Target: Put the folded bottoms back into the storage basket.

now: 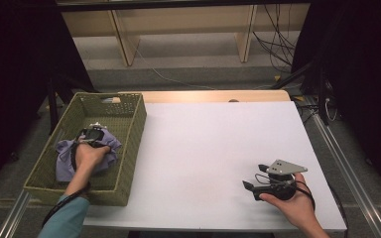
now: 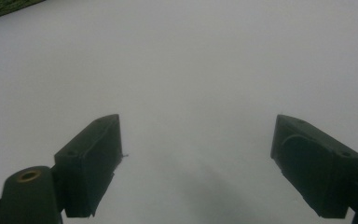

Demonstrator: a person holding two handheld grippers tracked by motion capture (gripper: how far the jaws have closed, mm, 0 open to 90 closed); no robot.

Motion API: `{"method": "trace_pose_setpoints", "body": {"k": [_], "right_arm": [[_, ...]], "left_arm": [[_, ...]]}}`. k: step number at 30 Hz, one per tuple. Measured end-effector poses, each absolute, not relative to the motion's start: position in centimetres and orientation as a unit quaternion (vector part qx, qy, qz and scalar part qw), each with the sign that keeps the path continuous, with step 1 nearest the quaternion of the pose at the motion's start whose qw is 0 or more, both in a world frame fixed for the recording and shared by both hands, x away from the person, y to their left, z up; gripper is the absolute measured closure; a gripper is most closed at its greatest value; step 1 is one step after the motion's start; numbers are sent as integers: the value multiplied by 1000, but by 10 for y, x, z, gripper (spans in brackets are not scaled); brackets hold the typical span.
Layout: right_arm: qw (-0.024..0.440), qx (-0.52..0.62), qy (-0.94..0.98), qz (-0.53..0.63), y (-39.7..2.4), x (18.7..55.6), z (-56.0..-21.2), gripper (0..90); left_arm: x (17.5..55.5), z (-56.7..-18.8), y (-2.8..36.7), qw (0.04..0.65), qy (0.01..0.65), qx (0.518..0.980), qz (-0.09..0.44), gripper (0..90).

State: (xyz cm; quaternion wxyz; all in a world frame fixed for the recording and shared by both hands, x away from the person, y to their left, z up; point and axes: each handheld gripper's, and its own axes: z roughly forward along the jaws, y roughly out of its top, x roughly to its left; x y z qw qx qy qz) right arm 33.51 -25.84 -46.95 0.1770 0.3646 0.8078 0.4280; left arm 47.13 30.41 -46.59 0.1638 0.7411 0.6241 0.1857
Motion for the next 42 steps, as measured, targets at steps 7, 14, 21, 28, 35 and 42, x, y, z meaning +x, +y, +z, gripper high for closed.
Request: {"method": "trace_pose_setpoints", "body": {"k": [7,14,21,28,35,42], "right_arm": [[177,364,808,427,-258,335,-470,173],[176,365,808,427,-259,336,-470,173],[176,364,809,427,-259,336,-470,173],[177,363,809,427,-259,336,-470,173],[177,364,809,426,-259,335,-470,173],[177,363,809,427,-259,336,-470,173]], "left_arm": [[469,-464,304,169,607,754,188,834],[463,-459,292,209,557,786,169,835],[459,-457,275,225,500,821,155,827],[456,-456,274,229,490,827,151,817],[455,-457,276,227,487,830,150,811],[453,-456,278,228,486,831,148,812]]}}
